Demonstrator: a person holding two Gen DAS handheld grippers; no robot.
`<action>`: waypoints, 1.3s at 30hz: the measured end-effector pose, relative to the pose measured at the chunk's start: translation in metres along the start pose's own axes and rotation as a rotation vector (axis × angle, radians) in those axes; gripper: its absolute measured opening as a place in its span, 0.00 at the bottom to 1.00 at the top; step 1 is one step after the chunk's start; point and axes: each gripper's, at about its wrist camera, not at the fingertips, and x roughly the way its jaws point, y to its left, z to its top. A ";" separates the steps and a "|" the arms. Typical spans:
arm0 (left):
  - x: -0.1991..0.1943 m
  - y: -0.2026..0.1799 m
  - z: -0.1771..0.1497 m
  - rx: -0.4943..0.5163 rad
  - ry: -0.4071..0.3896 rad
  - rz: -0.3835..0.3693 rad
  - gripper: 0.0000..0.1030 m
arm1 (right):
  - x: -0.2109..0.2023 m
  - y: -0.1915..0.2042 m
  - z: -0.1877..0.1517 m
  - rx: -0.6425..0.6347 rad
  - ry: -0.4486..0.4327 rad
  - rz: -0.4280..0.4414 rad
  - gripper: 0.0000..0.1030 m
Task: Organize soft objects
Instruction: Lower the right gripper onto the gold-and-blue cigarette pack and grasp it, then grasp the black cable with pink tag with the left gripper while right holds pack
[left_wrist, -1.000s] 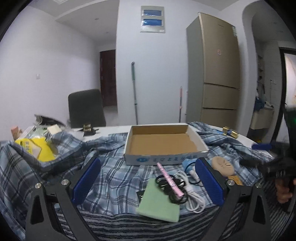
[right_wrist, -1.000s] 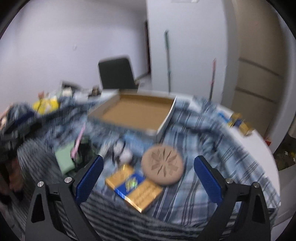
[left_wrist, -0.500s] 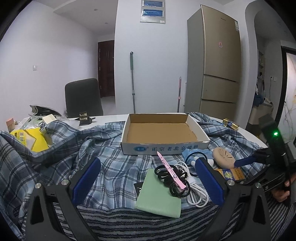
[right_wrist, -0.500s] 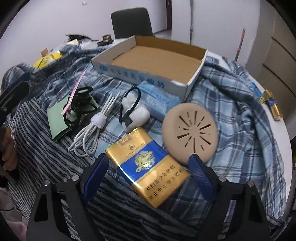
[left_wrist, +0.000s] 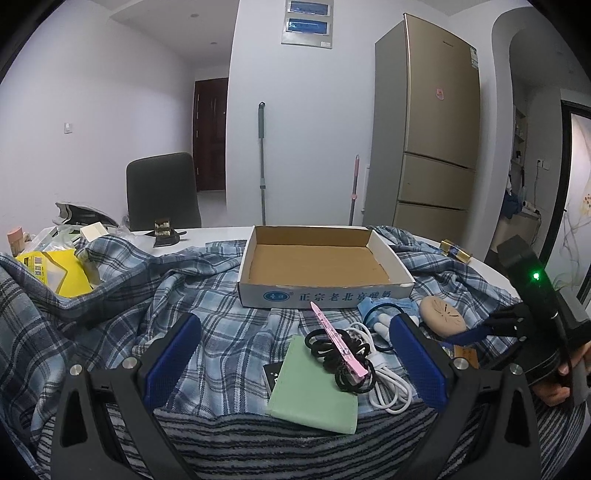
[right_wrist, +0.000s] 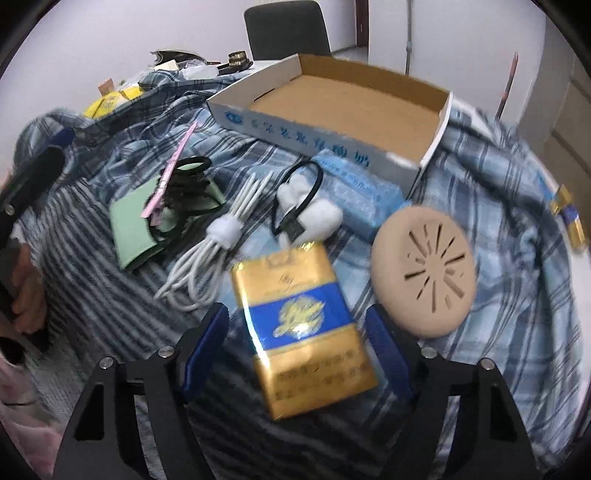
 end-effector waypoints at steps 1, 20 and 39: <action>0.000 0.000 0.000 0.000 0.001 0.000 1.00 | 0.001 0.001 0.001 -0.009 -0.005 -0.006 0.73; 0.014 -0.017 -0.003 0.085 0.060 0.016 1.00 | -0.066 -0.015 -0.010 0.219 -0.465 -0.118 0.55; 0.081 -0.044 0.000 0.261 0.337 -0.030 0.91 | -0.051 -0.021 -0.016 0.234 -0.427 -0.114 0.56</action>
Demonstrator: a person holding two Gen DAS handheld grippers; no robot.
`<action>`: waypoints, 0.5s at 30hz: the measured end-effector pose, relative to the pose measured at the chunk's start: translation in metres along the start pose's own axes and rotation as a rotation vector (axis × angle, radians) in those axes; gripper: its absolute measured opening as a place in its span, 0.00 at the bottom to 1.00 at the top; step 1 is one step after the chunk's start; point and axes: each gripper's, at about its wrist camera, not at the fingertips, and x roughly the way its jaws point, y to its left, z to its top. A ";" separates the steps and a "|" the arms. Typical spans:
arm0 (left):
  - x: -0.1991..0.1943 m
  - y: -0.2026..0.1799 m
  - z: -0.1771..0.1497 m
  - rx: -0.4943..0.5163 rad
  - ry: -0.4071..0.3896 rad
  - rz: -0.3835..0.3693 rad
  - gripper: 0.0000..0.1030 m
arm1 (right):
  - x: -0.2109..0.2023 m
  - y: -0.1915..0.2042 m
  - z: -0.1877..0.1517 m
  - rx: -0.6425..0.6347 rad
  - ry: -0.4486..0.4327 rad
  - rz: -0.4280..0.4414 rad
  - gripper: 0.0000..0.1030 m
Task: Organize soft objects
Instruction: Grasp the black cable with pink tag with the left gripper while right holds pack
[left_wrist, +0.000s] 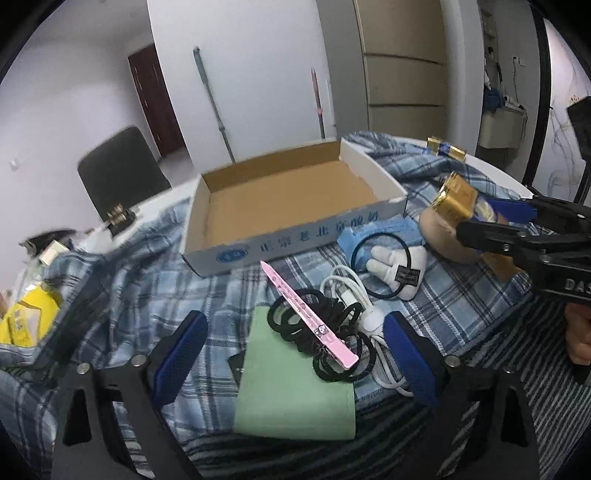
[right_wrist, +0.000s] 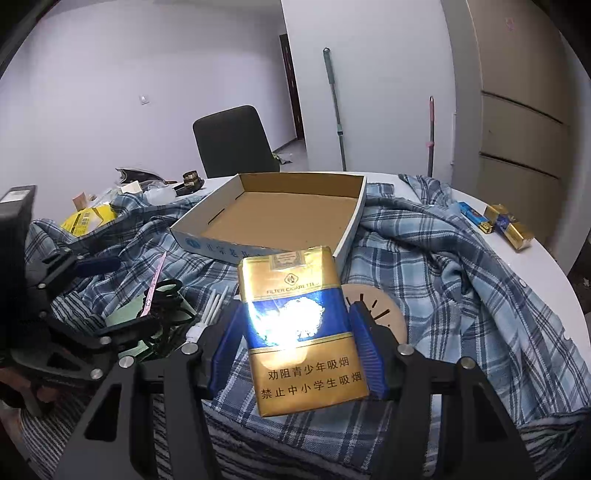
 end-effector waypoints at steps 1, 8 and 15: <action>0.004 0.002 0.001 -0.014 0.016 -0.014 0.89 | 0.000 0.000 0.000 0.000 0.002 -0.001 0.56; 0.022 0.011 -0.004 -0.068 0.079 -0.072 0.62 | 0.004 0.002 0.000 -0.006 0.022 -0.001 0.56; 0.018 0.013 -0.004 -0.086 0.047 -0.075 0.30 | 0.006 0.003 0.000 -0.019 0.027 -0.010 0.56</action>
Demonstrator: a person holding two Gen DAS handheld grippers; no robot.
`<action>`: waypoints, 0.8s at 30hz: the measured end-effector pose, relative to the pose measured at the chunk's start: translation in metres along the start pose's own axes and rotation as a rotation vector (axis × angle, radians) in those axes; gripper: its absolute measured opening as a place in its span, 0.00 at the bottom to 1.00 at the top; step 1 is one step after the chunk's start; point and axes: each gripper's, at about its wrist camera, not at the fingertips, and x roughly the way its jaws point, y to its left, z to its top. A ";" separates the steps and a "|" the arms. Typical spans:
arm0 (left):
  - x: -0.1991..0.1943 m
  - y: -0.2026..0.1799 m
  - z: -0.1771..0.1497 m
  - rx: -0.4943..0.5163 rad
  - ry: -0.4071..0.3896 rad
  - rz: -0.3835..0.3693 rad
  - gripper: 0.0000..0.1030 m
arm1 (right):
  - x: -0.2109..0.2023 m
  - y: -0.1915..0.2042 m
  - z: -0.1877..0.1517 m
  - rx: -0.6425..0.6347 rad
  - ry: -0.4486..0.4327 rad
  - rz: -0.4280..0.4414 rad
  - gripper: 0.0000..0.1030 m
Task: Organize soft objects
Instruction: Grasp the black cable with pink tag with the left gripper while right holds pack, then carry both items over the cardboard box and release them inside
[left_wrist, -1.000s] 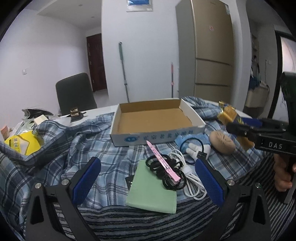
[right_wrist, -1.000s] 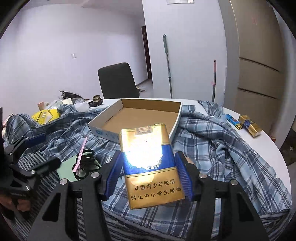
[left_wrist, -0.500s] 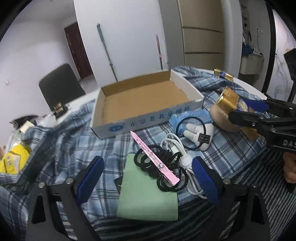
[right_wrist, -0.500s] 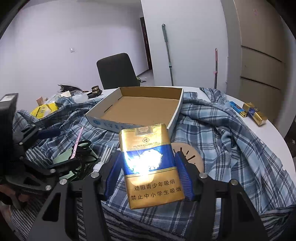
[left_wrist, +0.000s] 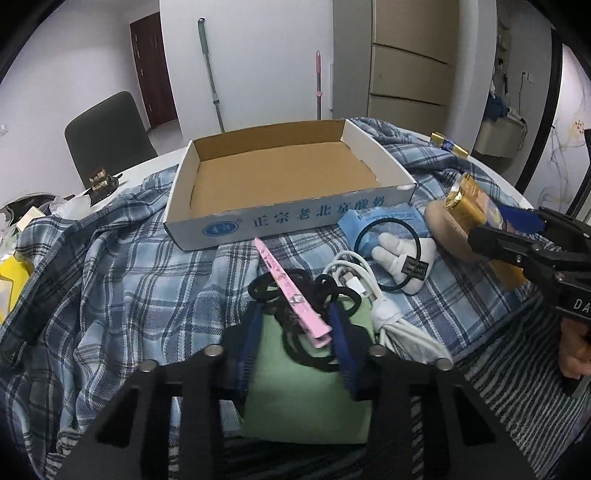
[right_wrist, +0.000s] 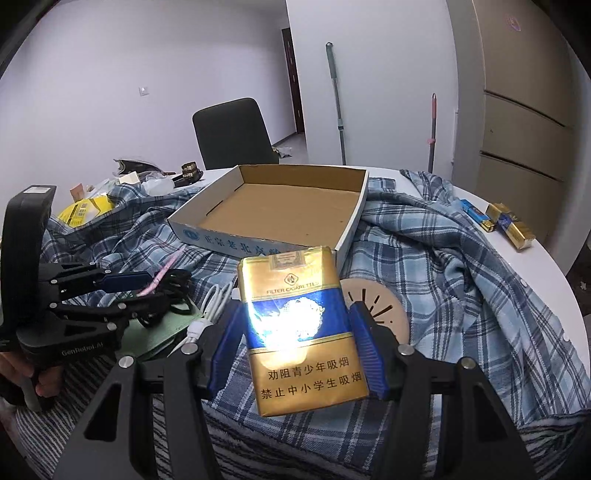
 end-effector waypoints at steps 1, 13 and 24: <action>-0.001 0.000 0.000 -0.004 -0.007 0.003 0.27 | 0.000 0.000 0.000 -0.001 0.000 -0.001 0.56; -0.029 0.009 -0.003 -0.038 -0.154 0.020 0.16 | 0.001 0.006 0.000 -0.037 0.005 -0.026 0.56; -0.086 -0.004 -0.019 0.015 -0.475 0.026 0.16 | -0.039 0.010 0.001 -0.039 -0.222 -0.099 0.56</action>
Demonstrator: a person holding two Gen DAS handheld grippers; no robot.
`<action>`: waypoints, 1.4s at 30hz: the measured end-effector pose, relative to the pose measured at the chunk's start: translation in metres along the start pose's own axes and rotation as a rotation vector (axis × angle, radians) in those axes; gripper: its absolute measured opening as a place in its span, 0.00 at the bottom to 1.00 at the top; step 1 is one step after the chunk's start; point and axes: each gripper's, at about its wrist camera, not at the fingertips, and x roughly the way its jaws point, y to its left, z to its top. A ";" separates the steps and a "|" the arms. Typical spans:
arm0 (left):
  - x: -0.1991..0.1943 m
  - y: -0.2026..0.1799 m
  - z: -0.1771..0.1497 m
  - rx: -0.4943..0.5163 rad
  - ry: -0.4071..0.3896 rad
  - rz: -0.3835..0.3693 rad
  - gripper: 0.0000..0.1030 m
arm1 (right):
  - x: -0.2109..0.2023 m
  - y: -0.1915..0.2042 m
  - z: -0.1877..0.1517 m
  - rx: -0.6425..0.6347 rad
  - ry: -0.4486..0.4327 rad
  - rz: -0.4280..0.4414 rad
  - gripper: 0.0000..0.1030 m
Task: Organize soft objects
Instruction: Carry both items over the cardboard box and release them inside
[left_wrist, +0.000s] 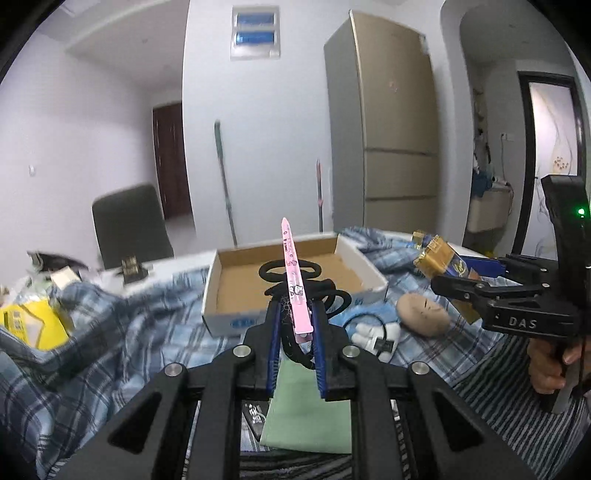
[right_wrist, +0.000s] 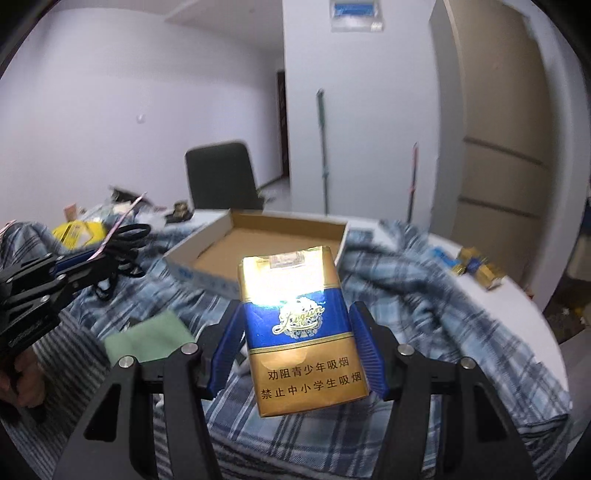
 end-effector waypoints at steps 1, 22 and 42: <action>-0.004 0.001 0.001 -0.003 -0.022 0.006 0.16 | -0.004 0.000 0.001 0.000 -0.024 -0.008 0.56; -0.034 0.045 0.145 -0.078 -0.276 0.174 0.16 | -0.062 0.031 0.139 -0.014 -0.333 -0.048 0.56; 0.095 0.077 0.135 -0.215 -0.009 0.139 0.15 | 0.070 0.011 0.122 0.062 -0.110 -0.079 0.56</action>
